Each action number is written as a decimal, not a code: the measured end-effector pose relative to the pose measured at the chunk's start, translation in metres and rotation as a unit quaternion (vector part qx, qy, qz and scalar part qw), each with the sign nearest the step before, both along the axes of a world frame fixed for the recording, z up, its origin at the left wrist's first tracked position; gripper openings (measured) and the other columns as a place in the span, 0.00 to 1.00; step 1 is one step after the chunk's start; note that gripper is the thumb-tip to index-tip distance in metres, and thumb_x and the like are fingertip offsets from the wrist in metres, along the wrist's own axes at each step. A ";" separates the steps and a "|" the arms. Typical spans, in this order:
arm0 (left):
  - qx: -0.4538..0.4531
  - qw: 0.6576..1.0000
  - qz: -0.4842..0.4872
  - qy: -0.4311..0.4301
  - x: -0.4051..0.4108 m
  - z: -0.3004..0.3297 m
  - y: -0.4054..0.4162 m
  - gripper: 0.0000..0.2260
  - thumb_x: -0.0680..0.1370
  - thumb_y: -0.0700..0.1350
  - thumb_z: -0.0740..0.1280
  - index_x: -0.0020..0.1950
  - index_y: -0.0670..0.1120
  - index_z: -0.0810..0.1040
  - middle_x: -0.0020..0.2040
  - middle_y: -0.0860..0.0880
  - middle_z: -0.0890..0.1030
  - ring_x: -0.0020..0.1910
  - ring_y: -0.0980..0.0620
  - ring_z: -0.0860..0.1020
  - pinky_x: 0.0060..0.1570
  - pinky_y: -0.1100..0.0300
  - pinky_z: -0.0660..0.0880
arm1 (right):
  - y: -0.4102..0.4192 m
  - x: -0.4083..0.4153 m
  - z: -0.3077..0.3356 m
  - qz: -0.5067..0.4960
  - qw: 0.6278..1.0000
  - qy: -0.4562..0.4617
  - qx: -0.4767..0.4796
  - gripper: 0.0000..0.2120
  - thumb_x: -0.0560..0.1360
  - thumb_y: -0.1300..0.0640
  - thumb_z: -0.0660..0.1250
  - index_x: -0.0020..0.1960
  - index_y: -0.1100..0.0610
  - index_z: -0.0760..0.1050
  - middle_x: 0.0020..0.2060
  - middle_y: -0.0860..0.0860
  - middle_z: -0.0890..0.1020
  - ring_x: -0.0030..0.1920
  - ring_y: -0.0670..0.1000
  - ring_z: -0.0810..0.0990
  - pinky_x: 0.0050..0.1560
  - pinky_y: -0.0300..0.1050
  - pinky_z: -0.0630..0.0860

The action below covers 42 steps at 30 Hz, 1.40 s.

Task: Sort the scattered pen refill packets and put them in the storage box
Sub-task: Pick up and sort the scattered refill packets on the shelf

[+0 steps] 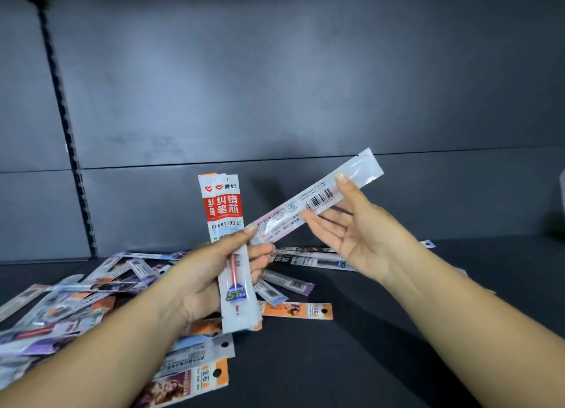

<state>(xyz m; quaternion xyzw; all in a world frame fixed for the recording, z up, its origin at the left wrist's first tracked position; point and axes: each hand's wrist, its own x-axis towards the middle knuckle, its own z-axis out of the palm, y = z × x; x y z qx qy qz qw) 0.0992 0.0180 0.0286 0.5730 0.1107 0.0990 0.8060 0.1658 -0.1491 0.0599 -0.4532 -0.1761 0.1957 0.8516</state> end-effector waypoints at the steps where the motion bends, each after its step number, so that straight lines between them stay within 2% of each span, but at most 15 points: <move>1: -0.008 1.000 0.012 -0.013 0.000 0.002 0.003 0.06 0.72 0.45 0.66 0.40 0.42 0.78 0.27 0.45 0.83 0.20 0.55 0.78 0.20 0.67 0.73 | -0.002 0.000 0.002 0.022 1.000 0.004 0.012 0.22 0.73 0.42 0.61 0.46 0.62 0.76 0.33 0.57 0.85 0.33 0.51 0.85 0.37 0.43 0.81; 5: 0.016 0.997 0.054 -0.057 0.000 0.010 0.021 0.12 0.65 0.52 0.67 0.38 0.43 0.74 0.25 0.48 0.81 0.17 0.57 0.74 0.19 0.67 0.72 | -0.017 0.005 0.010 0.087 0.995 0.022 0.049 0.37 0.70 0.31 0.55 0.47 0.66 0.77 0.38 0.61 0.85 0.36 0.56 0.85 0.37 0.49 0.81; 7: 0.042 0.995 0.057 -0.068 0.000 0.010 0.024 0.14 0.64 0.54 0.66 0.39 0.44 0.73 0.24 0.49 0.80 0.17 0.57 0.72 0.20 0.67 0.72 | -0.016 0.003 0.006 0.107 0.994 0.009 -0.031 0.27 0.70 0.40 0.62 0.41 0.65 0.80 0.34 0.60 0.84 0.33 0.55 0.84 0.36 0.48 0.81; 9: 0.067 0.993 0.063 -0.070 0.000 0.006 0.023 0.12 0.66 0.54 0.66 0.39 0.45 0.72 0.24 0.50 0.80 0.18 0.57 0.72 0.22 0.67 0.73 | -0.009 -0.003 -0.002 0.139 0.982 -0.022 -0.127 0.10 0.64 0.53 0.69 0.36 0.60 0.81 0.32 0.58 0.82 0.31 0.52 0.83 0.36 0.44 0.82; 10: 0.079 0.992 0.068 -0.071 0.002 0.005 0.023 0.11 0.68 0.52 0.67 0.39 0.46 0.72 0.24 0.50 0.79 0.18 0.57 0.72 0.23 0.67 0.73 | -0.006 -0.006 -0.005 0.157 0.974 -0.033 -0.159 0.06 0.61 0.56 0.69 0.36 0.58 0.81 0.32 0.57 0.81 0.30 0.50 0.82 0.35 0.43 0.82; 14: 0.119 0.985 0.101 -0.071 0.003 0.003 0.030 0.09 0.69 0.50 0.69 0.40 0.46 0.75 0.25 0.52 0.81 0.20 0.58 0.75 0.27 0.64 0.75 | 0.004 -0.012 -0.015 0.207 0.942 -0.048 -0.262 0.06 0.65 0.58 0.69 0.39 0.61 0.77 0.27 0.53 0.80 0.24 0.45 0.78 0.27 0.35 0.77; 17: 0.091 0.985 0.097 -0.106 0.004 0.003 0.031 0.06 0.69 0.47 0.70 0.42 0.48 0.75 0.26 0.53 0.81 0.21 0.59 0.74 0.27 0.64 0.73 | 0.008 -0.014 -0.019 0.141 0.951 -0.079 -0.264 0.06 0.72 0.62 0.66 0.36 0.61 0.76 0.21 0.51 0.79 0.20 0.45 0.77 0.21 0.34 0.73; 21: -0.023 0.990 0.010 -0.138 0.005 -0.001 0.017 0.13 0.62 0.51 0.70 0.41 0.47 0.73 0.23 0.54 0.69 0.20 0.59 0.66 0.22 0.68 0.67 | 0.018 -0.012 -0.027 0.051 0.958 -0.153 -0.237 0.04 0.70 0.58 0.70 0.37 0.57 0.78 0.25 0.48 0.81 0.26 0.46 0.79 0.34 0.41 0.78; 23: -0.005 0.990 -0.037 -0.136 0.002 -0.004 0.006 0.11 0.65 0.53 0.71 0.36 0.46 0.74 0.23 0.53 0.67 0.21 0.58 0.67 0.23 0.68 0.68 | 0.024 -0.015 -0.032 0.032 0.952 -0.183 -0.242 0.04 0.68 0.56 0.71 0.37 0.57 0.80 0.28 0.50 0.82 0.30 0.50 0.80 0.40 0.47 0.78; 25: 0.033 0.989 -0.058 -0.130 -0.002 -0.004 -0.004 0.11 0.65 0.51 0.71 0.35 0.45 0.75 0.24 0.51 0.74 0.23 0.56 0.73 0.27 0.64 0.75 | 0.030 -0.018 -0.037 0.032 0.942 -0.218 -0.252 0.08 0.69 0.56 0.71 0.40 0.61 0.80 0.33 0.54 0.83 0.35 0.52 0.80 0.44 0.50 0.79; 28: 0.069 0.989 -0.055 -0.119 -0.004 -0.006 -0.006 0.09 0.64 0.45 0.68 0.41 0.45 0.79 0.31 0.46 0.82 0.30 0.49 0.81 0.36 0.53 0.80 | 0.036 -0.019 -0.044 0.036 0.897 -0.302 -0.321 0.17 0.70 0.52 0.70 0.42 0.68 0.78 0.38 0.61 0.82 0.38 0.53 0.78 0.48 0.51 0.78; 30: 0.109 0.986 -0.035 -0.117 -0.003 -0.008 -0.003 0.04 0.68 0.41 0.67 0.42 0.45 0.78 0.31 0.47 0.82 0.31 0.49 0.82 0.37 0.51 0.81 | 0.037 -0.015 -0.046 0.029 0.862 -0.340 -0.375 0.19 0.69 0.48 0.69 0.41 0.67 0.78 0.35 0.58 0.80 0.36 0.50 0.76 0.46 0.49 0.77; 35: 0.178 0.969 0.050 -0.162 0.005 -0.005 0.011 0.04 0.75 0.38 0.63 0.45 0.42 0.78 0.34 0.52 0.85 0.37 0.56 0.83 0.38 0.61 0.80 | 0.030 0.002 -0.044 0.017 0.855 -0.324 -0.405 0.10 0.70 0.48 0.68 0.36 0.54 0.78 0.33 0.49 0.79 0.35 0.47 0.75 0.44 0.45 0.75; 39: 0.213 0.965 0.054 -0.145 0.006 -0.008 0.028 0.04 0.74 0.37 0.66 0.47 0.41 0.77 0.36 0.52 0.85 0.39 0.55 0.84 0.38 0.60 0.80 | 0.012 0.022 -0.048 0.031 0.730 -0.365 -0.577 0.13 0.67 0.40 0.68 0.38 0.49 0.78 0.44 0.48 0.82 0.49 0.48 0.78 0.54 0.44 0.71; 42: 0.204 0.970 0.036 -0.126 0.007 -0.012 0.028 0.05 0.73 0.36 0.66 0.47 0.43 0.78 0.36 0.52 0.86 0.39 0.54 0.84 0.41 0.59 0.81 | 0.009 0.024 -0.050 0.066 0.700 -0.331 -0.629 0.14 0.66 0.40 0.70 0.45 0.49 0.79 0.46 0.47 0.80 0.52 0.48 0.75 0.52 0.41 0.68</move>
